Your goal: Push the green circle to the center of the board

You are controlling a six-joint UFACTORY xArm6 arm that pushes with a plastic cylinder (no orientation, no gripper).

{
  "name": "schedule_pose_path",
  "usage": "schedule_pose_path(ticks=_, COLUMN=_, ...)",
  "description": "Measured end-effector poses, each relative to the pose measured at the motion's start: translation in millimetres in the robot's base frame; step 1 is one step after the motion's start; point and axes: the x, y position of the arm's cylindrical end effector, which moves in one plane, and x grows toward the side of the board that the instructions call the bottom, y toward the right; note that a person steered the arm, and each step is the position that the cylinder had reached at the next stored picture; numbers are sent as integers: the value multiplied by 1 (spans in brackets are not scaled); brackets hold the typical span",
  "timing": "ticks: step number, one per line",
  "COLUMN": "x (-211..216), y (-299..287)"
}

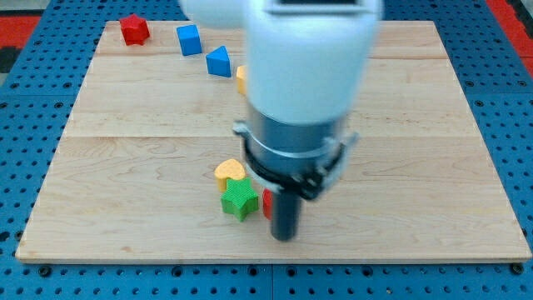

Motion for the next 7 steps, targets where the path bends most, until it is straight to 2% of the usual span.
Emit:
schedule_pose_path(ticks=1, x=-44, y=21)
schedule_pose_path(ticks=2, x=-27, y=24)
schedule_pose_path(ticks=3, x=-76, y=75)
schedule_pose_path(ticks=4, x=-147, y=87)
schedule_pose_path(ticks=5, x=-180, y=97)
schedule_pose_path(ticks=7, x=-191, y=65)
